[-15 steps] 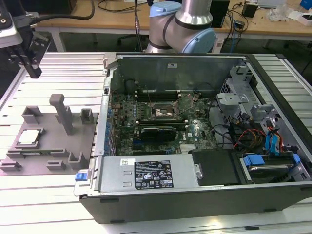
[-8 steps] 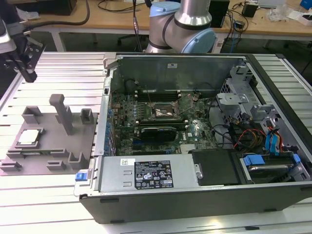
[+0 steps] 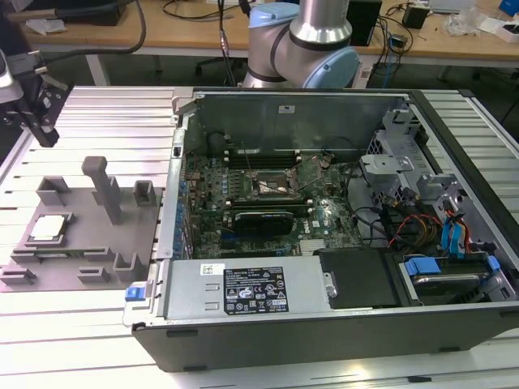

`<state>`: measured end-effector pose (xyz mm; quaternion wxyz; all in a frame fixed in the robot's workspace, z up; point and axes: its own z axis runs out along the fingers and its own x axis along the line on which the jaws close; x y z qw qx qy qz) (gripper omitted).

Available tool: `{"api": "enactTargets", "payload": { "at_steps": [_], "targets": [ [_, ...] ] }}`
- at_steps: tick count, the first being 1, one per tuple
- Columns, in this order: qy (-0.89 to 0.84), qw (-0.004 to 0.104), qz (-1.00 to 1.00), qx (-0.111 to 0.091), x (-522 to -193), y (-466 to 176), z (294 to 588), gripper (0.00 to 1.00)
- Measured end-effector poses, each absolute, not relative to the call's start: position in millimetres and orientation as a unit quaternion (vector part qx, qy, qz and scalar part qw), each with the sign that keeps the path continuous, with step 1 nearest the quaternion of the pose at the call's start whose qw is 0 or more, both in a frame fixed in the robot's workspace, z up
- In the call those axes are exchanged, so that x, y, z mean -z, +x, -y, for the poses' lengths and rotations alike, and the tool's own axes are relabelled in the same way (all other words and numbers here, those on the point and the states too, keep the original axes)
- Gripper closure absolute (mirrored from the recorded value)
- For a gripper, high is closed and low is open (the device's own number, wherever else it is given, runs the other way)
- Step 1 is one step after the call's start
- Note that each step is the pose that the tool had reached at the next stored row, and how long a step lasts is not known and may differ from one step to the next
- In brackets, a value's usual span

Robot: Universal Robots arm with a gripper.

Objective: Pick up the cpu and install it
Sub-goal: 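Reach for the cpu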

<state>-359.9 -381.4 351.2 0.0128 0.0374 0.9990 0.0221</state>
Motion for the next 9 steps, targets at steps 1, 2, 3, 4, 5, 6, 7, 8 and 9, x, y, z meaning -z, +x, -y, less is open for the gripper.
{"api": "enactTargets", "payload": {
  "at_steps": [1, 2, 3, 4, 5, 6, 7, 8, 9],
  "targets": [
    [0.037, 0.013, -0.999, -0.022, -349.5, -360.4, 383.1, 0.89],
    [0.037, 0.013, -0.999, -0.022, -348.1, -360.7, 384.0, 0.89],
    [0.037, 0.013, -0.999, -0.022, -346.7, -361.2, 384.8, 0.89],
    [0.037, 0.013, -0.999, -0.022, -345.4, -361.6, 385.6, 0.89],
    [0.037, 0.013, -0.999, -0.022, -343.8, -362.2, 386.4, 0.89],
    [0.037, 0.013, -0.999, -0.022, -341.6, -363.0, 387.6, 0.89],
    [0.037, 0.013, -0.999, -0.022, -339.5, -364.0, 388.9, 0.89],
    [0.037, 0.013, -0.999, -0.022, -338.4, -364.6, 389.8, 0.89],
    [0.037, 0.013, -0.999, -0.022, -337.2, -365.4, 390.7, 0.89]
  ]
}}
